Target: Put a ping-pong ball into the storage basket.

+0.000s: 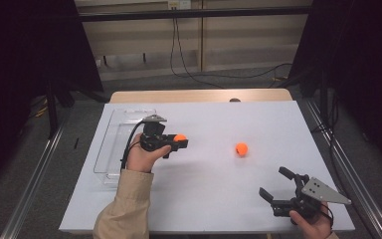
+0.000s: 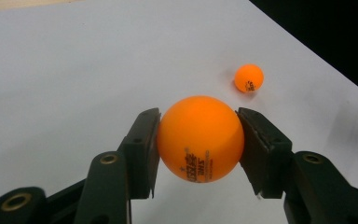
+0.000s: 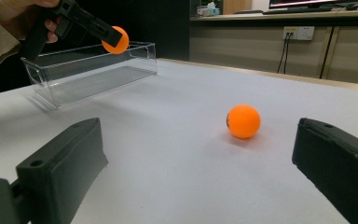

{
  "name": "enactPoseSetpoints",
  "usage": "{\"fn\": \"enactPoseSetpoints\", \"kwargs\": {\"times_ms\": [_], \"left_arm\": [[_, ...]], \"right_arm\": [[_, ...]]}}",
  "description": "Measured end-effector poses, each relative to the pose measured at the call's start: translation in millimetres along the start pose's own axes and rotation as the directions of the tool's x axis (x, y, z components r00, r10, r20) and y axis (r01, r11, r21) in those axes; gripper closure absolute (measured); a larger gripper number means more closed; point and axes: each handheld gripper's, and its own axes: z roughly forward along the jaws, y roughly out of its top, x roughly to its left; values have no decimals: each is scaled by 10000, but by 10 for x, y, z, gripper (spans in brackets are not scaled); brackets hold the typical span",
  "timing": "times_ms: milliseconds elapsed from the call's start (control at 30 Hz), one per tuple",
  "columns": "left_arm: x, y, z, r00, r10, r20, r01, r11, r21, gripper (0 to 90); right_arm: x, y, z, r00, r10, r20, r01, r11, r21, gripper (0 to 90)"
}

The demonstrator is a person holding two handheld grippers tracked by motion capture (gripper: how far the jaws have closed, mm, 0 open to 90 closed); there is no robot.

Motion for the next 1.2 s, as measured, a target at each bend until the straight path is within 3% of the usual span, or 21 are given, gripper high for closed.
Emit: {"fn": "enactPoseSetpoints", "kwargs": {"times_ms": [1200], "left_arm": [[100,14,-197,9993,-122,-364,114,9997,-223,507]], "right_arm": [[1,-1,1,10000,-17,-15,17,10000,2,16]]}}
